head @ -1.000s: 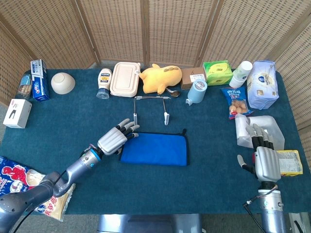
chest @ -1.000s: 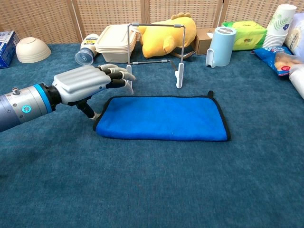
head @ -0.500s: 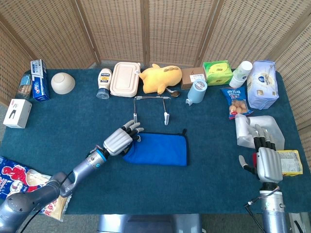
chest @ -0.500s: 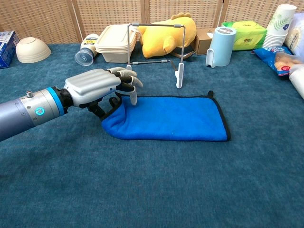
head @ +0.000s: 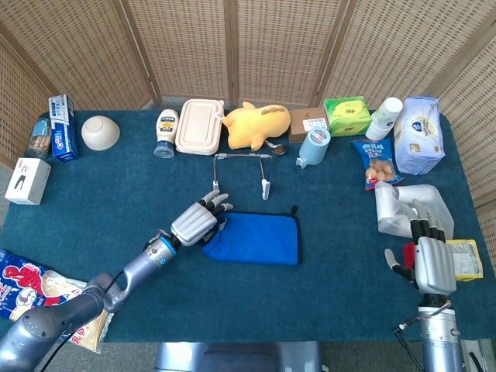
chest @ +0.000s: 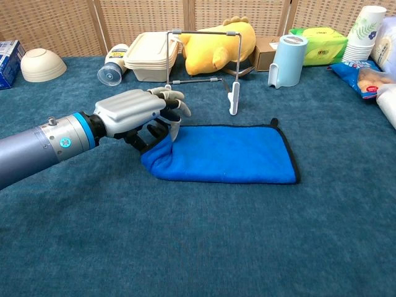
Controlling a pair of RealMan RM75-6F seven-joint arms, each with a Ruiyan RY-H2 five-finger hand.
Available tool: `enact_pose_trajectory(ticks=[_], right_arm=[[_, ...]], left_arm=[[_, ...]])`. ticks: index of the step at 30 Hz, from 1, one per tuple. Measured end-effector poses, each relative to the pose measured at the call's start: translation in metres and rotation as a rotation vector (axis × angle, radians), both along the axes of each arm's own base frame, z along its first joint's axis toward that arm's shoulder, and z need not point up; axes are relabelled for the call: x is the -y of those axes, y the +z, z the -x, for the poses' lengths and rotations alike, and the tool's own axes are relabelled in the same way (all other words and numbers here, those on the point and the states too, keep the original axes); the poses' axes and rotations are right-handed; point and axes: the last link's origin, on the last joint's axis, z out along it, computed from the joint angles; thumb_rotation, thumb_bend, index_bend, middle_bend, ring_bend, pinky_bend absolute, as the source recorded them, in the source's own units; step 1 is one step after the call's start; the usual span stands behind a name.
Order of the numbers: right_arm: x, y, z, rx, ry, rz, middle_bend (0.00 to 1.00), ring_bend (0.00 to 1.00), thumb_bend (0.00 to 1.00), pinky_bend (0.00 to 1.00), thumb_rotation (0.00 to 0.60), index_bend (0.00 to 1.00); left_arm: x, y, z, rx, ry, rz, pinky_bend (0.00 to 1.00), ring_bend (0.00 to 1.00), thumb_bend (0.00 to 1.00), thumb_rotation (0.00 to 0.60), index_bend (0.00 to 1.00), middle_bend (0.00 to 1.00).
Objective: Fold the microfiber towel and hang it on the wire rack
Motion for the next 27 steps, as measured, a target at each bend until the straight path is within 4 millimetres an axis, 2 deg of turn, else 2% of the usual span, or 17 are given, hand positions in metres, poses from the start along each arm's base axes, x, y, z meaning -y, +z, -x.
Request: enact_pose_trajectory(ticks=[8, 16, 22, 27], right_arm=[[0.0, 0.0, 0.001, 0.004, -0.003, 0.005, 0.0, 0.0, 0.28, 0.0, 0.6, 0.09], [0.001, -0.001, 0.001, 0.006, -0.005, 0.005, 0.0, 0.0, 0.28, 0.0, 0.6, 0.09], [0.002, -0.001, 0.002, 0.011, -0.007, 0.011, 0.0, 0.0, 0.28, 0.0, 0.6, 0.09], [0.003, -0.002, 0.004, 0.021, -0.01, 0.018, 0.0, 0.0, 0.28, 0.0, 0.6, 0.09]], left_arm=[[-0.002, 0.007, 0.004, 0.001, 0.0, -0.014, 0.0, 0.01, 0.49, 0.6, 0.55, 0.22], [-0.002, 0.006, 0.008, 0.011, 0.023, -0.012, 0.0, 0.05, 0.5, 0.6, 0.71, 0.27], [-0.001, 0.013, 0.003, 0.096, 0.045, -0.014, 0.0, 0.15, 0.52, 0.6, 0.76, 0.33], [0.001, 0.029, -0.003, 0.174, 0.069, 0.009, 0.0, 0.21, 0.53, 0.6, 0.77, 0.36]])
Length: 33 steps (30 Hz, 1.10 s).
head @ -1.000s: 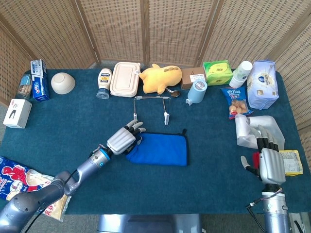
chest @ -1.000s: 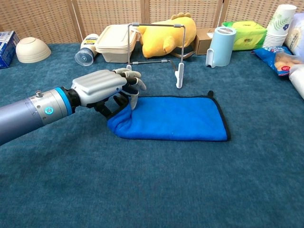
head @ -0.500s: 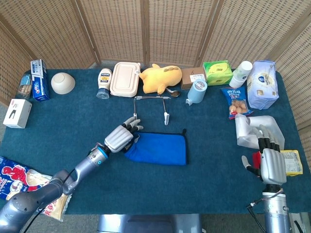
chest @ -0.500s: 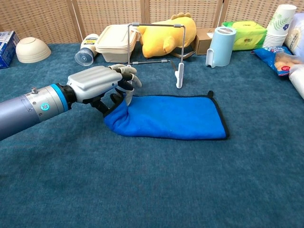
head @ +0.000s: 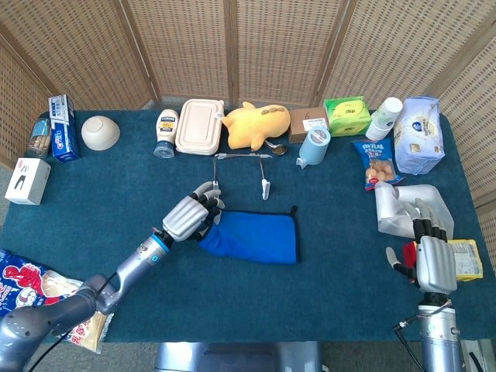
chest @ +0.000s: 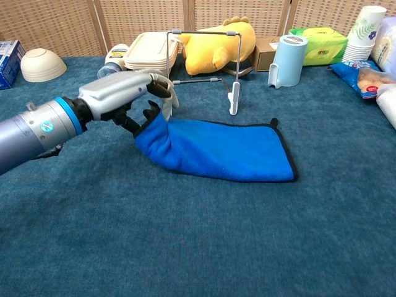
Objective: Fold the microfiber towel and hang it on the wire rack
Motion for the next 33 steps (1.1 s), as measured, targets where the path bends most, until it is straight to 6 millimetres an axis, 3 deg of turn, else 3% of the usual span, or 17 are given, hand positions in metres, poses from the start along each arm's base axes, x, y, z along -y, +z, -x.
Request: enact_pose_trajectory(ticks=[7, 16, 21, 26, 33], right_arm=[[-0.002, -0.003, 0.008, 0.008, -0.005, -0.001, 0.0, 0.0, 0.28, 0.0, 0.6, 0.09], [0.0, -0.009, 0.019, 0.032, 0.006, -0.006, 0.0, 0.0, 0.28, 0.0, 0.6, 0.09], [0.0, -0.012, 0.025, 0.051, 0.009, -0.013, 0.0, 0.0, 0.28, 0.0, 0.6, 0.09], [-0.002, -0.015, 0.029, 0.075, 0.003, -0.016, 0.0, 0.0, 0.28, 0.0, 0.6, 0.09], [-0.005, -0.016, 0.035, 0.091, -0.007, -0.019, 0.0, 0.0, 0.28, 0.0, 0.6, 0.09]], left_arm=[[0.008, 0.047, -0.022, 0.133, 0.038, 0.035, 0.0, 0.2, 0.53, 0.6, 0.78, 0.36], [0.012, 0.15, -0.076, 0.308, 0.157, 0.004, 0.0, 0.17, 0.56, 0.6, 0.78, 0.36], [-0.003, 0.194, -0.095, 0.32, 0.258, -0.083, 0.0, 0.16, 0.57, 0.6, 0.78, 0.36], [-0.015, 0.209, -0.11, 0.331, 0.339, -0.105, 0.0, 0.16, 0.57, 0.6, 0.78, 0.36], [-0.033, 0.212, -0.136, 0.363, 0.421, -0.081, 0.0, 0.15, 0.58, 0.6, 0.78, 0.36]])
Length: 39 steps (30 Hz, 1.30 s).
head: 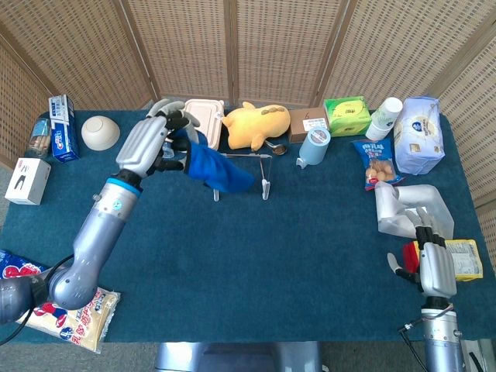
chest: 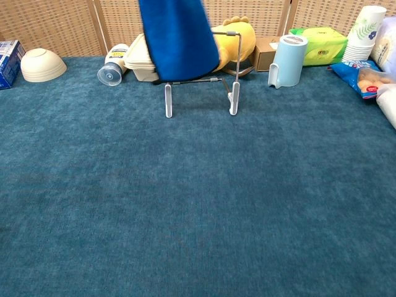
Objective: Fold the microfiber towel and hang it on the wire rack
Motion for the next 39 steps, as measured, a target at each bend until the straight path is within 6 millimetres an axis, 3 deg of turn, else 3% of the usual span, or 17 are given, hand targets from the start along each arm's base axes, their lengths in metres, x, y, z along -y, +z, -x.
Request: enact_pose_trajectory(ticks=[13, 20, 27, 39], right_arm=[[-0.007, 0.006, 0.01, 0.006, -0.037, 0.02, 0.0, 0.0, 0.28, 0.0, 0.6, 0.08], [-0.011, 0.009, 0.012, 0.002, -0.048, 0.028, 0.0, 0.0, 0.28, 0.0, 0.6, 0.08], [-0.013, 0.012, 0.016, 0.002, -0.062, 0.035, 0.0, 0.0, 0.28, 0.0, 0.6, 0.07], [-0.017, 0.014, 0.019, -0.003, -0.08, 0.042, 0.0, 0.0, 0.28, 0.0, 0.6, 0.07]], left_arm=[[-0.049, -0.026, -0.032, 0.027, 0.067, -0.041, 0.0, 0.14, 0.58, 0.6, 0.78, 0.35], [-0.072, -0.055, -0.041, 0.09, 0.136, -0.024, 0.0, 0.14, 0.58, 0.6, 0.78, 0.34], [-0.073, -0.074, -0.053, 0.17, 0.157, 0.05, 0.0, 0.13, 0.58, 0.6, 0.78, 0.34], [-0.087, -0.084, -0.043, 0.129, 0.199, -0.011, 0.0, 0.13, 0.58, 0.6, 0.77, 0.34]])
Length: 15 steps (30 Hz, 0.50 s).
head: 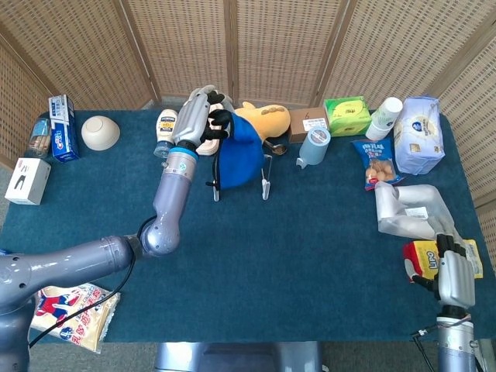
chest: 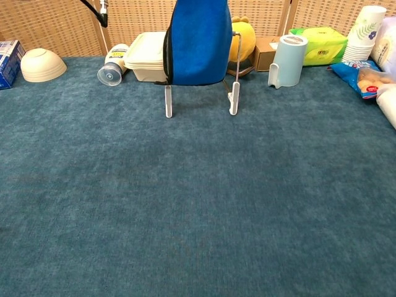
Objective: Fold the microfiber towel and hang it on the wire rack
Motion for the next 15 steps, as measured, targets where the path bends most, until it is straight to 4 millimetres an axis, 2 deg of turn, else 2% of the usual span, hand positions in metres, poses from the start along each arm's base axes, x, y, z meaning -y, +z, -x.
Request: enact_pose_trajectory(ticks=[10, 11, 14, 15], right_arm=[[-0.006, 0.006, 0.003, -0.009, -0.017, 0.011, 0.0, 0.0, 0.28, 0.0, 0.6, 0.07], [-0.006, 0.006, 0.003, -0.009, -0.017, 0.011, 0.0, 0.0, 0.28, 0.0, 0.6, 0.07], [-0.007, 0.006, 0.003, -0.009, -0.017, 0.012, 0.0, 0.0, 0.28, 0.0, 0.6, 0.07], [-0.007, 0.007, 0.003, -0.009, -0.017, 0.012, 0.0, 0.0, 0.28, 0.0, 0.6, 0.07]], left_arm=[[-0.015, -0.02, 0.011, -0.009, 0.056, -0.012, 0.0, 0.11, 0.58, 0.6, 0.75, 0.33], [-0.016, -0.022, 0.012, -0.012, 0.062, -0.012, 0.0, 0.1, 0.57, 0.6, 0.72, 0.31], [-0.019, -0.029, 0.015, -0.018, 0.074, -0.01, 0.0, 0.02, 0.51, 0.6, 0.54, 0.19], [-0.019, -0.031, 0.016, -0.021, 0.077, -0.009, 0.0, 0.0, 0.49, 0.6, 0.44, 0.12]])
